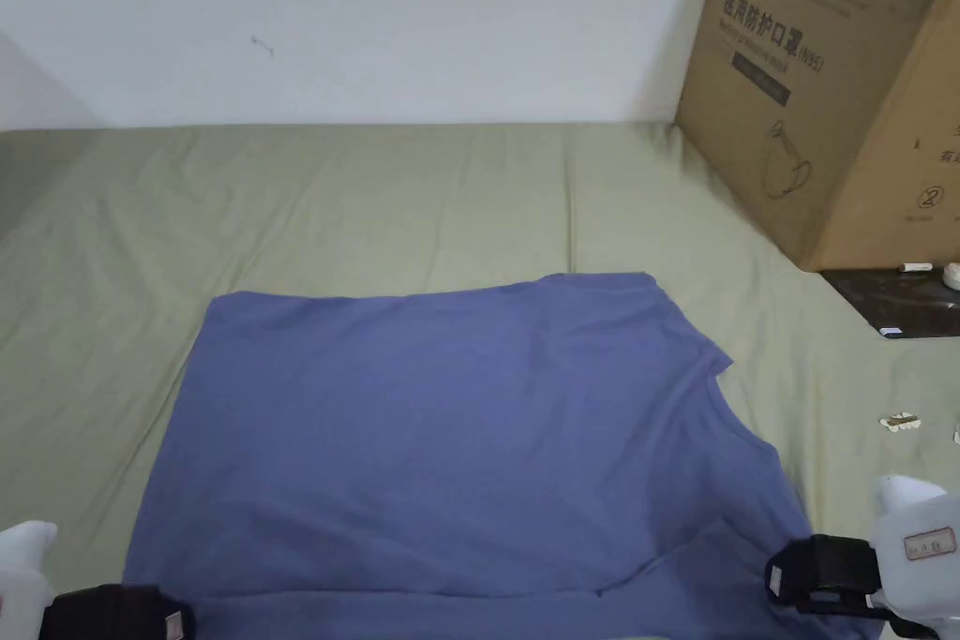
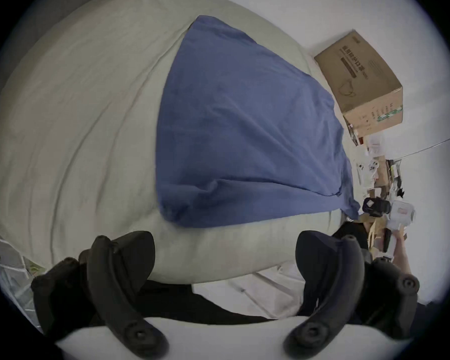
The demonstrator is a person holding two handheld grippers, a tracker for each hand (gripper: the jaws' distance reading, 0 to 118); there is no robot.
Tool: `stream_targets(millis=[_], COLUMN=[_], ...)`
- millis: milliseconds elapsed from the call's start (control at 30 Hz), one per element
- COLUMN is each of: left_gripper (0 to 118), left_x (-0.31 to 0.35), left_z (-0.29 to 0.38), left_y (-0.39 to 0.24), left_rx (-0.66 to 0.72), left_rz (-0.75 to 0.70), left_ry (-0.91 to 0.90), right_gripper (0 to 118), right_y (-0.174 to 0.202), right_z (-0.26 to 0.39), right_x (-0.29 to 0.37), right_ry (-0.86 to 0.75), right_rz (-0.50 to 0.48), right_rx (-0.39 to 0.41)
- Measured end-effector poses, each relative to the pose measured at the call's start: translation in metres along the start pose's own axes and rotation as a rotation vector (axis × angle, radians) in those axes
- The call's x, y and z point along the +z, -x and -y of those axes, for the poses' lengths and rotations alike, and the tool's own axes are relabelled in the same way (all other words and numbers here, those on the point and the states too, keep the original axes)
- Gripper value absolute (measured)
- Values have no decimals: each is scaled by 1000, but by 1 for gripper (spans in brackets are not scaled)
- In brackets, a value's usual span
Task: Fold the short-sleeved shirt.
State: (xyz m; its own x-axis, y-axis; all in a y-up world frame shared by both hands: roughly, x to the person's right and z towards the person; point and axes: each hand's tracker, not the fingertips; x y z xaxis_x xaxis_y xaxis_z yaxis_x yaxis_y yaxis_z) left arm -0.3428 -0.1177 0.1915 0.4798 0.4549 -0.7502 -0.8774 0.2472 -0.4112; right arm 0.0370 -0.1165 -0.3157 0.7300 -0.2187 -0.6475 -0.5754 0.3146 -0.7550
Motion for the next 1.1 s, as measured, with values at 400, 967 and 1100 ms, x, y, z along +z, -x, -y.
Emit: stream_targets(millis=[400,967,1100], left_gripper=[2,112,5], left_x=[42,-14,-52], left_z=[26,-10,-16], left_y=[-56,-24,10], left_rx=[-120,-78,-156], left_rz=[-219,-298,-324], left_ry=[-434,-226,-109], right_gripper=[0,0,0], right_y=[54,69,57], right_z=[18,35,33], right_x=[52,46,36], right_ry=[-429,-327,-296], right_rz=[-171,-179,-132], right_rx=[3,12,18])
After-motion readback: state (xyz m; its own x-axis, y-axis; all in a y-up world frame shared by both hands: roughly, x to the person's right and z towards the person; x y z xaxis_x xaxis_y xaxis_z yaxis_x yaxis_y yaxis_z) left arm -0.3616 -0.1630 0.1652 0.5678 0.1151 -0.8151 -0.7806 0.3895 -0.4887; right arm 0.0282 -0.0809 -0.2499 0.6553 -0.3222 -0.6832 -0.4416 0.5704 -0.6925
